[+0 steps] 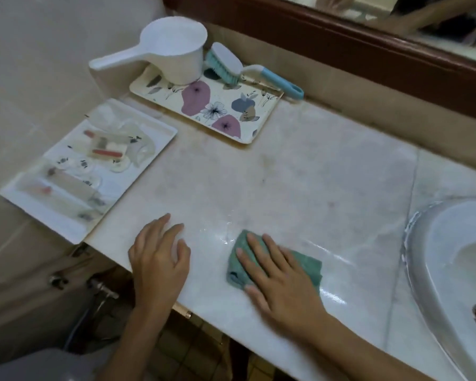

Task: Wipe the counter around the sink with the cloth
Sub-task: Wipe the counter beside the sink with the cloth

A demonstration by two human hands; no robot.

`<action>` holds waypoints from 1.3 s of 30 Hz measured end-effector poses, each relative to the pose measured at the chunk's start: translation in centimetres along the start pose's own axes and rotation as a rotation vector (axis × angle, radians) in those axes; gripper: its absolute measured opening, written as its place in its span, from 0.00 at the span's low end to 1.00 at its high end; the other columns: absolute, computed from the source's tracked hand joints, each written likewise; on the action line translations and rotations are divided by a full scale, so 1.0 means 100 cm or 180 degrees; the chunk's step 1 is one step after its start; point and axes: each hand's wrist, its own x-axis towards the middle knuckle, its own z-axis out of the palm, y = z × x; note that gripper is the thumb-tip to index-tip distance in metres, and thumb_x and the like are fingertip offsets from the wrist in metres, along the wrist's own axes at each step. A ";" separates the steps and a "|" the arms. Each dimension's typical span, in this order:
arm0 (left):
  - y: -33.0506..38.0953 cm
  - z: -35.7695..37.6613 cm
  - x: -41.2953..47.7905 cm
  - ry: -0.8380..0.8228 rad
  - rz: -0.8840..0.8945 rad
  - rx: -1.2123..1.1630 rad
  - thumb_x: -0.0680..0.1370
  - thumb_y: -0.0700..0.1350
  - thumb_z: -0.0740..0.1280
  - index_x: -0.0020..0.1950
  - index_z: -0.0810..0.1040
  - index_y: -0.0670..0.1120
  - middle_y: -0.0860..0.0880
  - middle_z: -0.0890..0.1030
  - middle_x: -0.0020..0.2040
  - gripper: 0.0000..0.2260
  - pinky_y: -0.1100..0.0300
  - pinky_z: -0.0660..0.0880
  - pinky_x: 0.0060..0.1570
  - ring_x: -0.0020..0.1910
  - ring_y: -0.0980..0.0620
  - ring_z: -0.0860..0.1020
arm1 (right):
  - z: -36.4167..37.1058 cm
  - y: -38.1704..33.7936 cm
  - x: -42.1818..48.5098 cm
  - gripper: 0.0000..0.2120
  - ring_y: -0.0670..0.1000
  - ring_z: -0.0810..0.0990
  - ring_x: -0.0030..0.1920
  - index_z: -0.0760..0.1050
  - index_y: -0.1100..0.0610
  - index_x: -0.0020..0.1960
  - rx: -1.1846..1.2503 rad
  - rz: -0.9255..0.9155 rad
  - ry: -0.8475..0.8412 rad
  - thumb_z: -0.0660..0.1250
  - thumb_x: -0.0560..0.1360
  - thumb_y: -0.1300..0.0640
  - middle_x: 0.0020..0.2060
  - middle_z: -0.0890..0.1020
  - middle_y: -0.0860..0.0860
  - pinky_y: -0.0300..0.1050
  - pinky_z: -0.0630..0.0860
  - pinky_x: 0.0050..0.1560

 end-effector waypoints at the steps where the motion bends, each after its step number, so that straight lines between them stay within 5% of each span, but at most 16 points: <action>1: -0.006 0.001 0.002 -0.0022 -0.0058 0.0057 0.75 0.48 0.59 0.59 0.81 0.46 0.47 0.76 0.66 0.17 0.48 0.66 0.59 0.66 0.43 0.71 | -0.004 0.016 -0.013 0.27 0.55 0.50 0.78 0.51 0.47 0.78 -0.0051 -0.0379 -0.0156 0.48 0.81 0.42 0.78 0.52 0.49 0.51 0.55 0.72; 4: -0.013 0.003 0.005 0.0030 -0.0156 0.0099 0.75 0.49 0.60 0.60 0.80 0.47 0.49 0.75 0.67 0.17 0.50 0.67 0.58 0.65 0.45 0.71 | -0.019 0.089 -0.010 0.26 0.53 0.52 0.78 0.52 0.45 0.78 -0.0281 -0.0550 -0.0189 0.45 0.81 0.40 0.78 0.53 0.47 0.52 0.59 0.71; 8: -0.014 0.005 0.005 0.0127 -0.0169 0.0034 0.75 0.48 0.62 0.60 0.80 0.49 0.51 0.76 0.67 0.16 0.53 0.68 0.57 0.63 0.47 0.72 | -0.033 0.145 0.075 0.29 0.55 0.49 0.77 0.48 0.45 0.78 -0.0009 0.1255 0.0306 0.39 0.79 0.38 0.78 0.50 0.48 0.56 0.56 0.73; 12: -0.016 0.005 0.005 0.0190 -0.0186 -0.0040 0.74 0.46 0.63 0.60 0.81 0.50 0.52 0.76 0.66 0.15 0.52 0.71 0.57 0.62 0.48 0.73 | -0.030 0.091 0.156 0.27 0.63 0.48 0.76 0.49 0.54 0.78 0.0271 0.2423 0.0640 0.44 0.81 0.46 0.78 0.50 0.58 0.60 0.52 0.73; 14: -0.015 0.005 0.005 0.0255 -0.0215 -0.0143 0.74 0.44 0.62 0.58 0.82 0.50 0.52 0.77 0.65 0.15 0.51 0.72 0.56 0.61 0.48 0.73 | -0.019 0.040 0.161 0.27 0.61 0.47 0.77 0.48 0.54 0.79 0.0268 0.2112 0.0619 0.44 0.82 0.46 0.78 0.48 0.57 0.58 0.50 0.74; 18: -0.014 0.003 0.006 0.0309 -0.0257 -0.0234 0.74 0.41 0.61 0.57 0.82 0.49 0.52 0.77 0.65 0.16 0.51 0.71 0.57 0.61 0.47 0.74 | 0.006 -0.043 0.096 0.27 0.57 0.44 0.78 0.47 0.50 0.79 0.0051 0.0566 0.0352 0.45 0.82 0.44 0.78 0.46 0.52 0.53 0.48 0.75; 23: -0.013 0.002 0.004 0.0223 -0.0265 -0.0244 0.74 0.40 0.63 0.58 0.81 0.49 0.52 0.77 0.66 0.15 0.54 0.68 0.57 0.62 0.48 0.72 | -0.001 0.021 -0.021 0.27 0.54 0.49 0.78 0.50 0.47 0.78 -0.0295 -0.0863 -0.0192 0.49 0.81 0.43 0.78 0.52 0.49 0.50 0.53 0.73; 25: -0.014 0.002 0.003 0.0174 -0.0268 -0.0237 0.74 0.40 0.64 0.59 0.81 0.49 0.52 0.76 0.66 0.15 0.55 0.67 0.58 0.63 0.48 0.72 | -0.007 0.077 -0.026 0.27 0.56 0.53 0.77 0.49 0.46 0.78 -0.0462 -0.0738 -0.0185 0.47 0.81 0.42 0.78 0.55 0.51 0.53 0.59 0.71; 28: -0.016 0.002 0.004 0.0102 -0.0231 -0.0218 0.74 0.39 0.66 0.59 0.81 0.49 0.52 0.76 0.67 0.15 0.56 0.66 0.58 0.64 0.48 0.71 | -0.019 0.126 0.008 0.27 0.56 0.52 0.77 0.46 0.44 0.78 -0.0127 0.0777 0.0140 0.42 0.80 0.40 0.78 0.53 0.50 0.57 0.60 0.72; 30: -0.014 0.001 0.003 0.0055 -0.0322 -0.0280 0.74 0.37 0.66 0.59 0.81 0.48 0.51 0.76 0.67 0.15 0.56 0.65 0.60 0.65 0.48 0.71 | -0.020 0.113 0.033 0.28 0.56 0.47 0.77 0.47 0.48 0.78 0.0197 0.1934 0.0450 0.42 0.80 0.42 0.79 0.50 0.50 0.56 0.53 0.74; 32: 0.002 -0.004 0.003 0.0049 -0.0786 -0.0638 0.75 0.37 0.66 0.56 0.82 0.47 0.52 0.75 0.67 0.13 0.53 0.66 0.64 0.66 0.49 0.69 | -0.012 0.069 0.044 0.27 0.56 0.43 0.78 0.47 0.52 0.79 0.0337 0.2406 0.0616 0.44 0.82 0.45 0.79 0.47 0.52 0.55 0.50 0.75; 34: 0.035 -0.008 0.002 0.0056 -0.1198 -0.1106 0.76 0.37 0.64 0.54 0.81 0.49 0.53 0.74 0.66 0.12 0.55 0.68 0.62 0.67 0.51 0.68 | 0.003 0.014 0.031 0.27 0.54 0.39 0.77 0.43 0.50 0.79 0.0305 0.2103 0.0642 0.44 0.82 0.45 0.78 0.43 0.51 0.52 0.45 0.75; 36: 0.074 -0.007 -0.002 -0.0033 -0.0984 -0.1464 0.76 0.36 0.64 0.52 0.81 0.49 0.53 0.74 0.64 0.12 0.63 0.67 0.59 0.66 0.55 0.69 | 0.010 -0.028 0.002 0.28 0.51 0.35 0.77 0.40 0.48 0.78 0.0322 0.1446 0.0431 0.44 0.82 0.43 0.78 0.39 0.49 0.49 0.40 0.75; 39: 0.122 0.006 -0.001 -0.0274 -0.0464 -0.1902 0.75 0.34 0.65 0.50 0.82 0.49 0.53 0.76 0.60 0.12 0.69 0.69 0.56 0.61 0.59 0.72 | 0.012 -0.028 -0.059 0.28 0.51 0.40 0.78 0.44 0.47 0.79 0.0080 0.0735 0.0126 0.46 0.82 0.42 0.78 0.43 0.48 0.51 0.46 0.73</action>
